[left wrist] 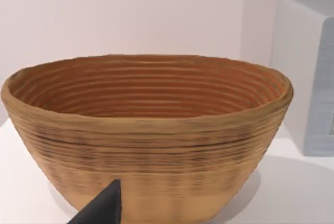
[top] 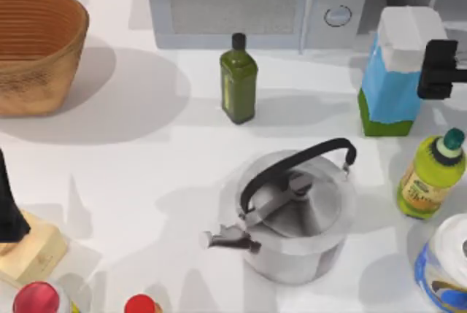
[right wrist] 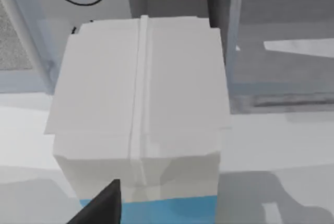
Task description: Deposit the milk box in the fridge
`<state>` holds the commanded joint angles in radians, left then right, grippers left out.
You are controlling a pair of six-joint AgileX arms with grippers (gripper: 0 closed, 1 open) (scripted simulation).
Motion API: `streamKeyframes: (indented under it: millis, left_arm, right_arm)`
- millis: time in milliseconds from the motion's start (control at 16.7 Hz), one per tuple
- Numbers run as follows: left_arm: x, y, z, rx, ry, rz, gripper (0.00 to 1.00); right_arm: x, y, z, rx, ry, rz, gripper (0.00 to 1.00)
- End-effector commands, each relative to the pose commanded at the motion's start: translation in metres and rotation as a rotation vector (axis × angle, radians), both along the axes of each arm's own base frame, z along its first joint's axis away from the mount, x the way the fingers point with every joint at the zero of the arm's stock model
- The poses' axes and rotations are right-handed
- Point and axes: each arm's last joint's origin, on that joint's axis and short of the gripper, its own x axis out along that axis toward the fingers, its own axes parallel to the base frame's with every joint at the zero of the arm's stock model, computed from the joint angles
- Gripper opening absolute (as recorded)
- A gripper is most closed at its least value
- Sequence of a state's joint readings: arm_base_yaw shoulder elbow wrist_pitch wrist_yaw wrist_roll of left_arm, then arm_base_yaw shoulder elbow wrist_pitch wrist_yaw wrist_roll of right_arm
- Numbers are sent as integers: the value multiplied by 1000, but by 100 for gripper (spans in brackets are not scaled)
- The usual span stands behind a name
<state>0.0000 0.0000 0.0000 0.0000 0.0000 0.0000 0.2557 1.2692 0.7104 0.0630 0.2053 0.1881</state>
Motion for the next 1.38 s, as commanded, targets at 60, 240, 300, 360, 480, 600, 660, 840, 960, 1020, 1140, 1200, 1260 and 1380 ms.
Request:
streamKeyframes:
  millis: [60, 240, 300, 360, 480, 600, 660, 840, 960, 1020, 1140, 1200, 1260, 1380]
  left_arm:
    - [0, 0, 0, 0, 0, 0, 100]
    - [0, 0, 0, 0, 0, 0, 100]
    - [0, 0, 0, 0, 0, 0, 100]
    - [0, 0, 0, 0, 0, 0, 100]
    - [0, 0, 0, 0, 0, 0, 100]
    - [0, 0, 0, 0, 0, 0, 100]
    - [0, 0, 0, 0, 0, 0, 100]
    - [0, 0, 0, 0, 0, 0, 100]
    - [0, 0, 0, 0, 0, 0, 100]
    - [0, 0, 0, 0, 0, 0, 100]
    - [0, 0, 0, 0, 0, 0, 100]
    - [0, 0, 0, 0, 0, 0, 100]
    - [0, 0, 0, 0, 0, 0, 100]
    - [0, 0, 0, 0, 0, 0, 100]
  right_arm:
    - [13, 7, -6, -5, 28, 1, 100]
    - [44, 28, -28, -22, 106, 3, 100]
    - [52, 33, -36, -29, 129, 4, 100]
    - [59, 38, -44, -36, 152, 4, 100]
    - [68, 45, -59, -49, 191, 3, 100]
    - [71, 48, -68, -58, 216, 1, 100]
    - [71, 48, -68, -59, 218, 1, 100]
    - [71, 48, -68, -59, 218, 1, 100]
    - [71, 46, -68, -58, 219, -2, 100]
    - [75, 46, -68, -58, 216, 0, 100]
    - [87, 46, -72, -58, 212, 2, 100]
    - [93, 44, -77, -58, 213, 1, 100]
    - [98, 44, -83, -58, 216, 1, 100]
    - [106, 46, -95, -59, 219, 1, 100]
